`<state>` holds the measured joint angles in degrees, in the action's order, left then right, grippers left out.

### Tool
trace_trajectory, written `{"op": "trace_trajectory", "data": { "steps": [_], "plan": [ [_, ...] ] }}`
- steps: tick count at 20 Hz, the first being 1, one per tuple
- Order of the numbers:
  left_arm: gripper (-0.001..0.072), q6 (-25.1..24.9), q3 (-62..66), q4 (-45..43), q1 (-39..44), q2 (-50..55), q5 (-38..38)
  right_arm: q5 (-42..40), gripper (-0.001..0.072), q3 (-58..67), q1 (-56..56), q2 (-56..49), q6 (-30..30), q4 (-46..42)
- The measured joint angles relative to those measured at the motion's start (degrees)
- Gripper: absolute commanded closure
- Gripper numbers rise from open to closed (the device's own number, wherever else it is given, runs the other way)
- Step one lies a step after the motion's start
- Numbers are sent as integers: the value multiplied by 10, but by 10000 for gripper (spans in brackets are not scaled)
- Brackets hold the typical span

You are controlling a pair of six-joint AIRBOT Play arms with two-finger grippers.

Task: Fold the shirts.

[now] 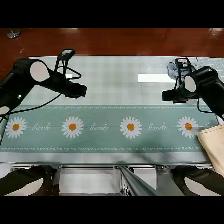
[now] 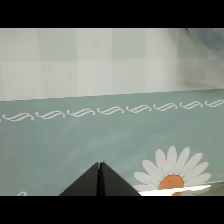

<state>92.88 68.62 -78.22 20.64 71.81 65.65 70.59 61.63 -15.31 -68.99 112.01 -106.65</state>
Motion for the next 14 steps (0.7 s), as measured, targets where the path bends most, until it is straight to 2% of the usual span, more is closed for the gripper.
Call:
{"op": "trace_trajectory", "data": {
  "steps": [14],
  "plan": [
    [686, 0, 0, 0, 0, 0, 0, -15, 685, 0, 0, 0, 0, -1]
  ]
}}
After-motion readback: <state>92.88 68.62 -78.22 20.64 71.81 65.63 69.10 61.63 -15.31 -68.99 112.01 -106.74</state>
